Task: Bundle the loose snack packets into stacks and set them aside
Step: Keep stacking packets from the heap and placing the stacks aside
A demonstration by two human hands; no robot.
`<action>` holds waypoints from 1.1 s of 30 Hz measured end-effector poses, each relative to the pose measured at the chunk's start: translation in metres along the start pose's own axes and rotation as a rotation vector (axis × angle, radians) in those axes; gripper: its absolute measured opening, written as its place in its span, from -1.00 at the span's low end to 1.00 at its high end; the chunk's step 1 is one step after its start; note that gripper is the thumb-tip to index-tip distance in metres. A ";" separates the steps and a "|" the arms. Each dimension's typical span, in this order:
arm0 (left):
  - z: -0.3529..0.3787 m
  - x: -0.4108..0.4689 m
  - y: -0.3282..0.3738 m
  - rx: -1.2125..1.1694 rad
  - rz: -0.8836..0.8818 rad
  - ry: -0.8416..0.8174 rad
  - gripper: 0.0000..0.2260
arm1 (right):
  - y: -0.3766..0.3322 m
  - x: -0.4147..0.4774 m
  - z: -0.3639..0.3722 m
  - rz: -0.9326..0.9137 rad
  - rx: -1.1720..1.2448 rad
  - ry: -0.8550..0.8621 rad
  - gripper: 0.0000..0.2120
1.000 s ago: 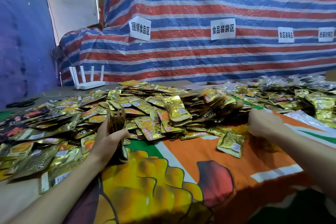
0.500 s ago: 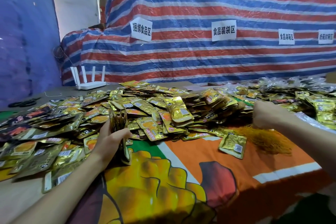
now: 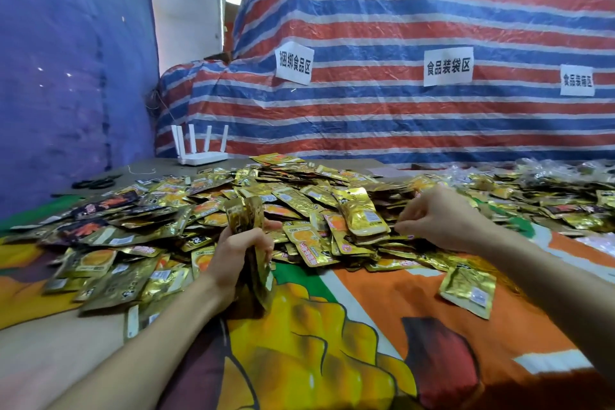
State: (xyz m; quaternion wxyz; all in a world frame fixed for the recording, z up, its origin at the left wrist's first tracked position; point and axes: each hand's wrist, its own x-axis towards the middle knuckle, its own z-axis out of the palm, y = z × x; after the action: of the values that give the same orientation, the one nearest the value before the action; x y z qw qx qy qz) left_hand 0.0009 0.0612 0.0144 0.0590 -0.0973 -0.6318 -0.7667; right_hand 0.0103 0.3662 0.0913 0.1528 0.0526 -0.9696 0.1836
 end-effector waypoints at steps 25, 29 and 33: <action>-0.011 0.011 0.002 -0.400 -0.268 -0.097 -0.69 | -0.087 0.027 0.105 -0.067 1.382 -0.652 -0.92; -0.014 0.013 0.004 -0.579 -0.206 -0.131 -0.80 | -0.085 0.026 0.100 -0.074 1.855 -0.657 -0.89; -0.015 0.014 0.004 -0.603 -0.177 -0.170 -0.79 | -0.090 0.026 0.104 -0.119 1.820 -0.629 -0.58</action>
State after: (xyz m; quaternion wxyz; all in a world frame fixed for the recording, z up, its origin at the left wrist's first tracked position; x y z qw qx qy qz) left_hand -0.0130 0.0462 0.0183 -0.0922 -0.1186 -0.3849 -0.9106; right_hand -0.0292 0.2425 0.0382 -0.2042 0.2469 -0.4486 0.8343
